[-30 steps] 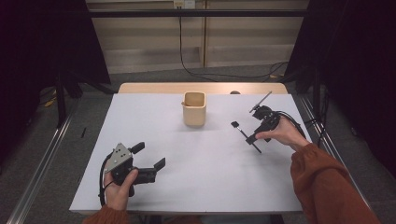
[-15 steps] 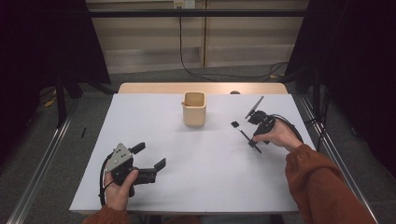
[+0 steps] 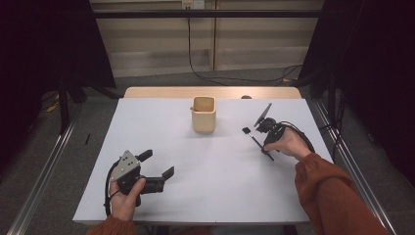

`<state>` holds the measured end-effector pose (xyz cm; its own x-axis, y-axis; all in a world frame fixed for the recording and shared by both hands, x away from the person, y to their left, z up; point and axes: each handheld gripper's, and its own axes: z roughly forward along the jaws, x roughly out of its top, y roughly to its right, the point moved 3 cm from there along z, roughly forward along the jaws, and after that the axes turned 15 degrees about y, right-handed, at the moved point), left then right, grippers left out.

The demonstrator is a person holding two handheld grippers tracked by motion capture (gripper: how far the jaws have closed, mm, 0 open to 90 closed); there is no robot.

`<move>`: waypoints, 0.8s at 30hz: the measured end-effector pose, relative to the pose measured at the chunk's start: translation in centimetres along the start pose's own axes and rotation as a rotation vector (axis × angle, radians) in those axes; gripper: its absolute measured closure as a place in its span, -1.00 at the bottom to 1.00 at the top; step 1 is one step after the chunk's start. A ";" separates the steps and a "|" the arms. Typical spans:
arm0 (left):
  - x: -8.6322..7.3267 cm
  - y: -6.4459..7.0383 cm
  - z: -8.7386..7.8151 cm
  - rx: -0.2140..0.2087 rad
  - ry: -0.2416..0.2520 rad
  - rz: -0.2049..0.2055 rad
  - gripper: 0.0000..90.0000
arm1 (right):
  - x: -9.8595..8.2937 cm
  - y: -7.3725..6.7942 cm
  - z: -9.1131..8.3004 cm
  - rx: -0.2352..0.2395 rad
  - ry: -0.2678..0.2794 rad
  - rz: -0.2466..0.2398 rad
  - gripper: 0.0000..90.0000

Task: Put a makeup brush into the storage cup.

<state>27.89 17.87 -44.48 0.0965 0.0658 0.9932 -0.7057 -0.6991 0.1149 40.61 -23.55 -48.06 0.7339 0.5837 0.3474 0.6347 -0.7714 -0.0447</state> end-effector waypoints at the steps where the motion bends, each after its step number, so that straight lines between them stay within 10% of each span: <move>1: 0.0 0.0 0.0 0.002 0.004 -0.003 -0.94 | 0.0 0.0 0.0 -0.001 -0.001 0.011 0.71; 24: -0.2 -0.2 0.3 0.001 -0.006 -0.012 -0.94 | -0.3 1.1 -0.1 0.038 0.031 0.061 0.92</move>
<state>28.28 17.78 -44.69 0.1093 0.0705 0.9915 -0.7038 -0.6989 0.1273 41.08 -24.57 -48.10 0.7636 0.5275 0.3723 0.5986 -0.7945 -0.1022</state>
